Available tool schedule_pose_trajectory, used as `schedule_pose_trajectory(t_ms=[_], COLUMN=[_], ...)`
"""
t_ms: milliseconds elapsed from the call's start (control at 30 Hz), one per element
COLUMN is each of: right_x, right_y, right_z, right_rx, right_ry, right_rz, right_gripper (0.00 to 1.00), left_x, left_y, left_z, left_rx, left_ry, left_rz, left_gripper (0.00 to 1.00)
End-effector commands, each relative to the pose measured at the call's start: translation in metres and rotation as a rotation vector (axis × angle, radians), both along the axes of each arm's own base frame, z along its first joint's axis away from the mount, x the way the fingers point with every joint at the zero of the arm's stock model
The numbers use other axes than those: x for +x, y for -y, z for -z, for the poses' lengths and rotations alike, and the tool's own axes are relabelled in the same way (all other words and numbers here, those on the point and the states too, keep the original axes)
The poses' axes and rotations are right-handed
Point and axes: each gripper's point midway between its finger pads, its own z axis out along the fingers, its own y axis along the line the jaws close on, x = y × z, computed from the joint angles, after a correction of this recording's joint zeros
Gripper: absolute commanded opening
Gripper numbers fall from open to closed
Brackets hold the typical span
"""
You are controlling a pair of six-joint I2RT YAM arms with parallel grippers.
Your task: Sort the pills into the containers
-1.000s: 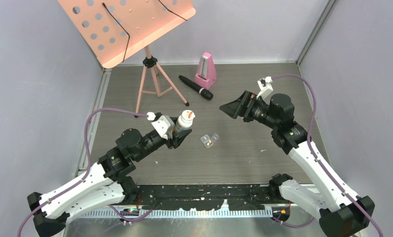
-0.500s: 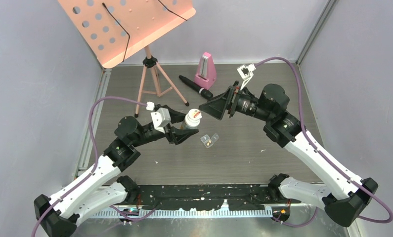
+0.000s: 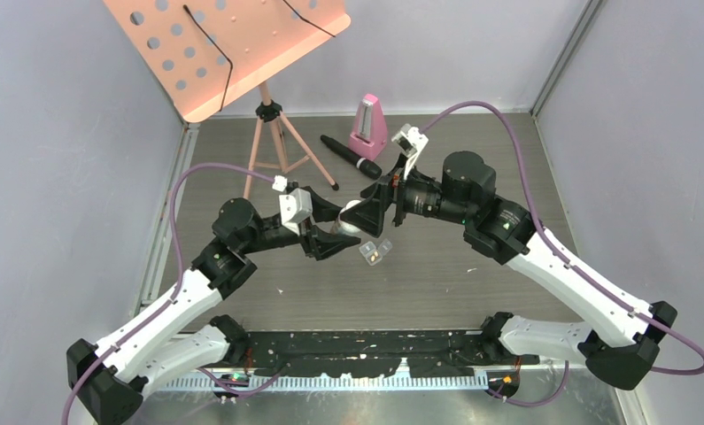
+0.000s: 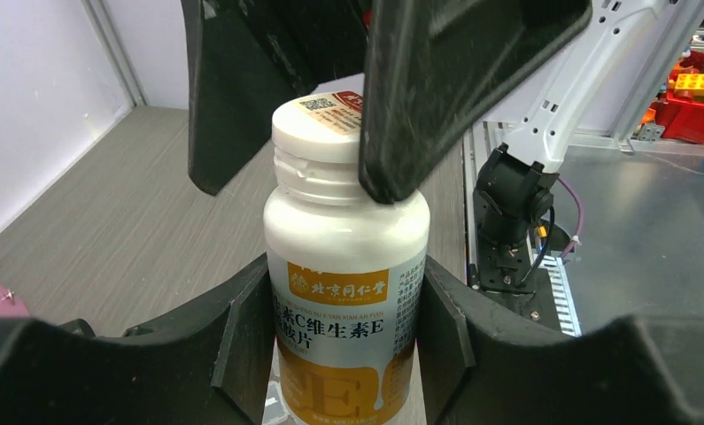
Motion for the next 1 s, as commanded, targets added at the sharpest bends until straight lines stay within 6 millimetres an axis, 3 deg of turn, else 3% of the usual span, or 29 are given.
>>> schedule_pose_trajectory(t_ms=[0,400,500,600,767,833,967], right_x=[0.005,0.014,0.018,0.026,0.048,0.057,0.077], right_y=[0.001,-0.012,-0.017,-0.019,-0.024,-0.024,-0.028], right_z=[0.014,0.053,0.063,0.074,0.1,0.118,0.146], right_rx=[-0.1,-0.21,-0.229,-0.24,-0.242,-0.253,-0.282], right_ry=[0.022,-0.093,-0.122,-0.16,-0.226,-0.255,-0.266], right_rz=[0.035,0.056,0.059,0.098,0.224,0.287,0.405], right_gripper=[0.96,0.61,0.41,0.29,0.27,0.27,0.27], left_x=[0.002,0.027,0.033,0.039,0.056,0.061,0.072], left_y=[-0.002,-0.006,-0.009,-0.015,-0.033,-0.043,-0.075], left_z=[-0.034,-0.01,-0.002,0.011,0.045,0.062,0.097], left_rx=[-0.057,-0.001,0.014,0.027,0.066,0.106,0.171], left_ry=[0.094,0.056,0.034,0.01,-0.047,-0.081,-0.164], left_rz=[-0.015,-0.14,-0.178,-0.237,-0.387,-0.453,-0.64], left_gripper=[0.0,0.03,0.19,0.52,0.93,0.99,0.99])
